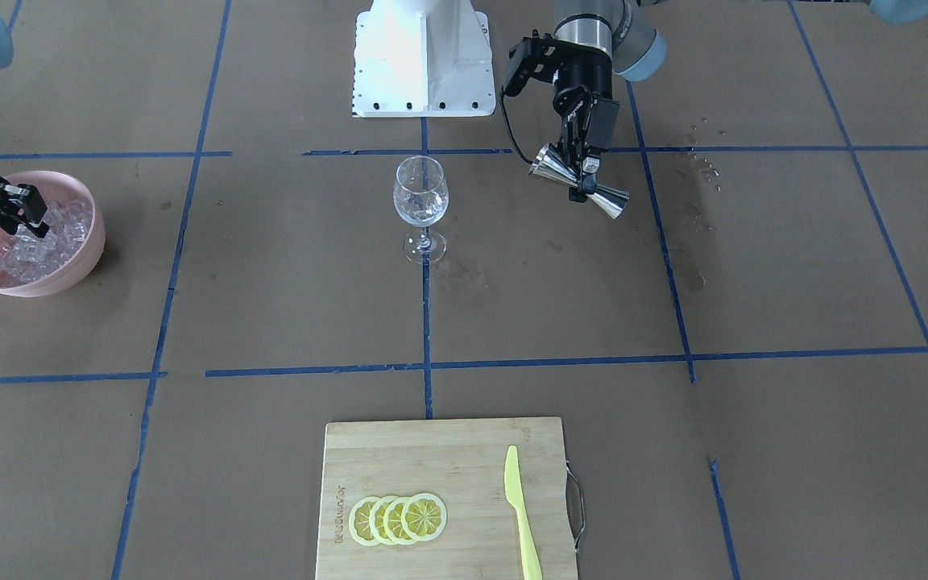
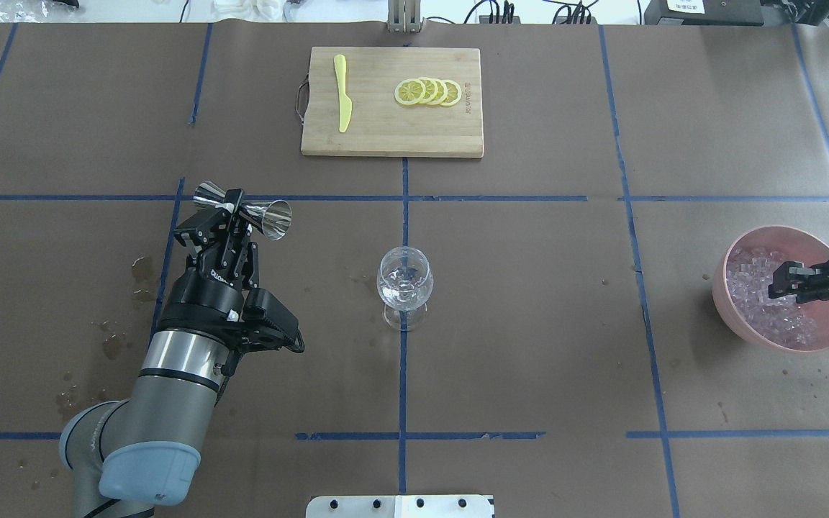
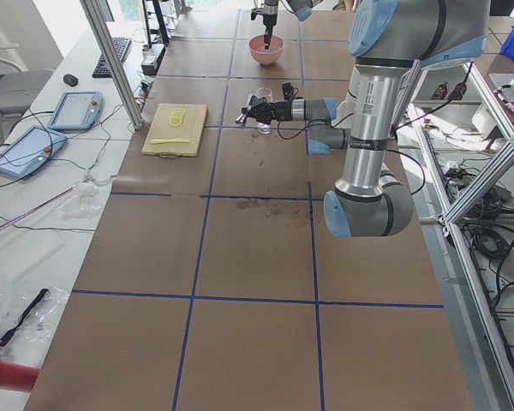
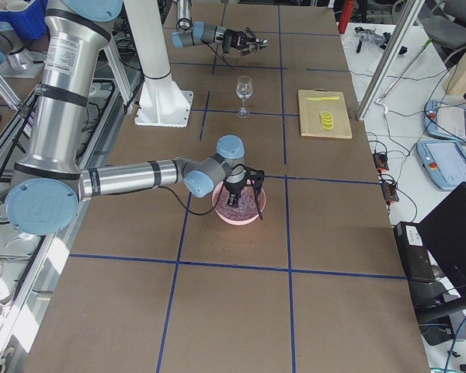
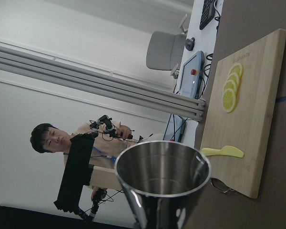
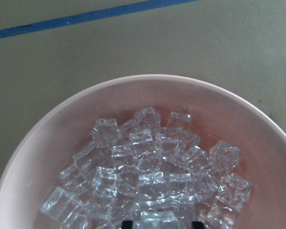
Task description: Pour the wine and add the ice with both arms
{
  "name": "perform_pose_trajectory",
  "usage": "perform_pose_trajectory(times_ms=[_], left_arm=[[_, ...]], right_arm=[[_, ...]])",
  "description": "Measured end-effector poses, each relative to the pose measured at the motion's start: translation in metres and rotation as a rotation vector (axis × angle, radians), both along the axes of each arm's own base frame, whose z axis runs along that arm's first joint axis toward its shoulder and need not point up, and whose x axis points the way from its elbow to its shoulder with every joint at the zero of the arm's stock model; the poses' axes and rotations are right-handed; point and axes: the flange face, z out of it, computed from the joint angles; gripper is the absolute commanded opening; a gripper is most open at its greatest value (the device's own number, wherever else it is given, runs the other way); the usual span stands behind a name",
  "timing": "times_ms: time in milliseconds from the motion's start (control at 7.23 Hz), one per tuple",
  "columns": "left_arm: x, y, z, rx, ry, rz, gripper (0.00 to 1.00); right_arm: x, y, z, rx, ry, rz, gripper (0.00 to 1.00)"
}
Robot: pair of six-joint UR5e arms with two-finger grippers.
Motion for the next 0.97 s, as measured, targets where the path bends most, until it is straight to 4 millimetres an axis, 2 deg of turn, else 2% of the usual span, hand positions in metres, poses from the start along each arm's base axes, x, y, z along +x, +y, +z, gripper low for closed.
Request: perform_pose_trajectory(times_ms=[138,415,692,969], left_arm=[[-0.003,-0.001,0.006,-0.001,-0.003,-0.004,0.0],[-0.014,-0.001,0.024,0.001,0.004,-0.008,0.0],[-0.034,0.002,0.057,0.001,0.042,0.002,0.0],[-0.053,0.006,0.099,-0.033,0.177,0.002,0.0]], right_arm=[[0.0,0.0,0.0,0.001,0.0,-0.001,0.0],[0.001,0.001,-0.003,0.01,-0.002,-0.007,0.0],[0.011,-0.001,-0.02,0.035,-0.022,0.013,0.0],[0.023,-0.006,-0.042,0.043,-0.04,0.046,0.0]])
